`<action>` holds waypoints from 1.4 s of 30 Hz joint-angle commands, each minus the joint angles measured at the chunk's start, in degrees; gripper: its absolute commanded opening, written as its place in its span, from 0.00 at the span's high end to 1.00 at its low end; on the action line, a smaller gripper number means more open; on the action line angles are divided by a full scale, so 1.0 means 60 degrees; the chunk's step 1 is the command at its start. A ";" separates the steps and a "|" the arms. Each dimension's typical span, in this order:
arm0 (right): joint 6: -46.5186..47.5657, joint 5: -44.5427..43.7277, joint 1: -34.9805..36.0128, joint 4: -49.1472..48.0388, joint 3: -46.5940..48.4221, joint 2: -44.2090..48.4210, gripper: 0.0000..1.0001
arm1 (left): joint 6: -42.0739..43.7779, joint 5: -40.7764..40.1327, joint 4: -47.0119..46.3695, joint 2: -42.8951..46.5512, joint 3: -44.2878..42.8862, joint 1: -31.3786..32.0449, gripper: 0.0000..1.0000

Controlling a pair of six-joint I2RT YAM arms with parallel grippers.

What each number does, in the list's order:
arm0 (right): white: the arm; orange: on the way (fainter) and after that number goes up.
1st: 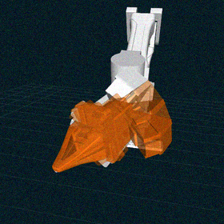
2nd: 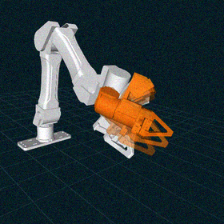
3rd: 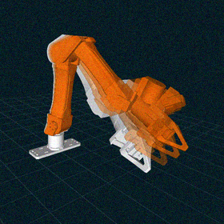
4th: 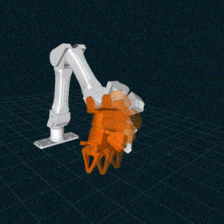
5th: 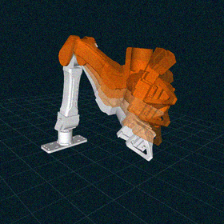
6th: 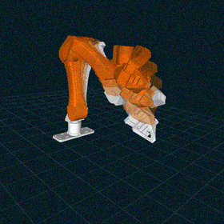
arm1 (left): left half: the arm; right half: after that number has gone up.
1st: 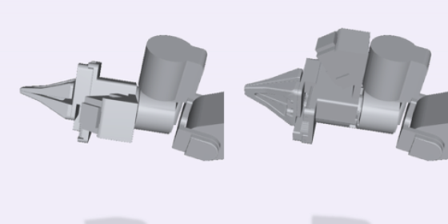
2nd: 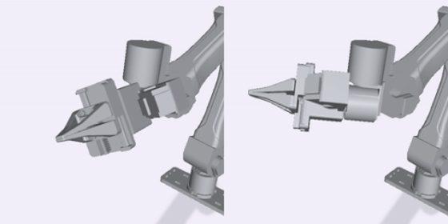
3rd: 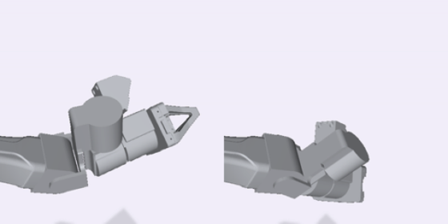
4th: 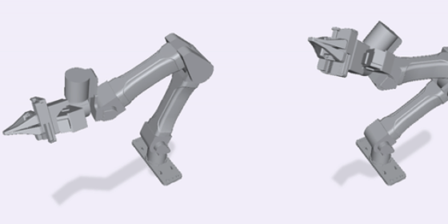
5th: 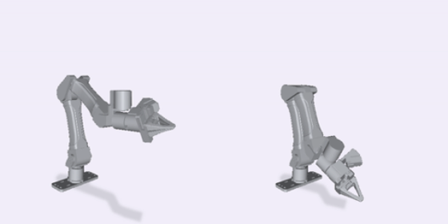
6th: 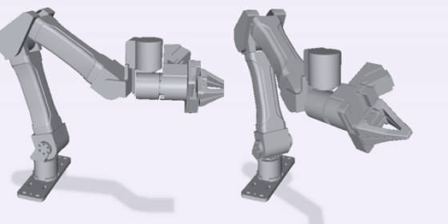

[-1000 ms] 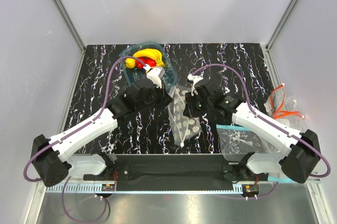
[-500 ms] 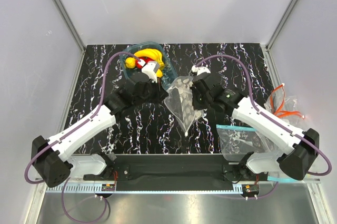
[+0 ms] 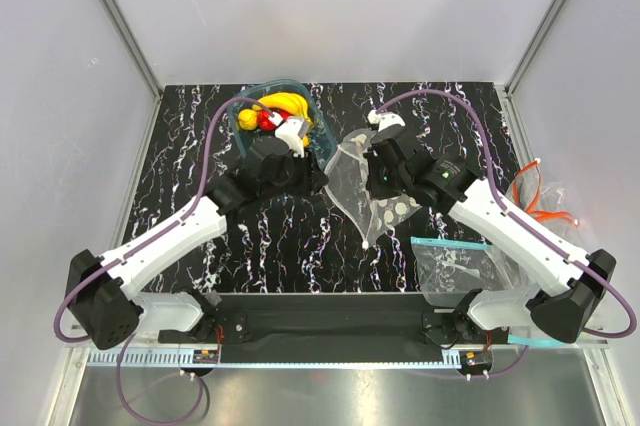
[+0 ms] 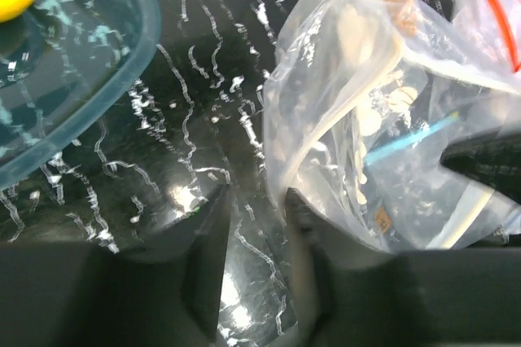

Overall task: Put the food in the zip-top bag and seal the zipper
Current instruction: Open the zipper of the food storage bag at the center of the board.

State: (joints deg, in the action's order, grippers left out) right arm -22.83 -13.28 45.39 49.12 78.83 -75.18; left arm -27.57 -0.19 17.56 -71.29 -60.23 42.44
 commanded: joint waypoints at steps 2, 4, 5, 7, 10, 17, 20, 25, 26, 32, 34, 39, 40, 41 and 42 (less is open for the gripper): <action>0.0201 0.0806 0.0082 -0.0482 0.0324 0.0094 1.00 | -0.0267 0.0572 -0.1665 -0.0130 0.0325 -0.0012 0.54; 0.0260 0.1040 0.0068 -0.0584 0.0295 -0.0009 1.00 | -0.0399 0.0894 -0.2018 -0.0349 0.0384 -0.0012 0.49; 0.0260 0.1099 0.0068 -0.0643 0.0251 -0.0039 1.00 | -0.0429 0.0953 -0.2062 -0.0437 0.0341 0.0003 0.48; 0.0275 0.1245 0.0082 -0.0848 0.0149 -0.0024 1.00 | -0.0473 0.1056 -0.2092 -0.0729 0.0267 0.0032 0.47; 0.0333 0.1567 0.0082 -0.1170 0.0031 0.0137 1.00 | -0.0546 0.1129 -0.2340 -0.1023 0.0413 0.0076 0.47; 0.0436 0.0882 0.0068 -0.0644 0.0338 0.0429 1.00 | -0.0415 0.0413 -0.2268 -0.1259 0.0852 0.0076 0.71; 0.0348 0.0105 0.0082 -0.0278 0.0383 0.0620 1.00 | -0.0283 -0.0099 -0.2020 -0.1346 0.0912 0.0076 0.79; 0.0099 -0.0745 0.0082 0.0045 0.0178 0.1059 1.00 | 0.0142 -0.2106 -0.0746 -0.1376 0.0575 -0.0142 0.87; 0.0055 -0.0847 0.0082 0.0089 0.0134 0.1147 1.00 | 0.0258 -0.2253 -0.0657 -0.1318 0.0560 -0.0231 0.88; -0.0048 -0.1493 0.0068 0.0411 0.0016 0.1353 1.00 | 0.0392 -0.2460 -0.0465 -0.0981 0.0516 -0.0408 0.87; 0.0011 -0.1289 0.0082 0.0382 0.0090 0.1236 1.00 | 0.0377 -0.1818 -0.0655 -0.0849 0.0516 -0.0422 0.78; 0.0230 -0.0965 0.0082 0.0148 0.0221 0.0461 1.00 | 0.0259 0.0567 -0.1696 -0.0235 0.0721 -0.0408 0.33; 0.0245 -0.1067 0.0068 0.0191 0.0265 0.0271 1.00 | 0.0274 0.0761 -0.1697 -0.0175 0.0605 -0.0408 0.24; 0.0260 -0.1199 0.0068 0.0293 0.0309 -0.0079 1.00 | 0.0303 0.0894 -0.1523 -0.0131 0.0503 -0.0422 0.21; 0.0260 -0.1476 0.0068 0.0323 0.0353 -0.0257 1.00 | 0.0347 0.1156 -0.1376 -0.0131 0.0400 -0.0422 0.17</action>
State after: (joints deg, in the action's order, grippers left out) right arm -22.33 -17.93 45.80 50.46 79.00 -73.19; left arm -26.26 -0.40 11.86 -74.54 -55.70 40.14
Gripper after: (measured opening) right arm 0.012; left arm 0.809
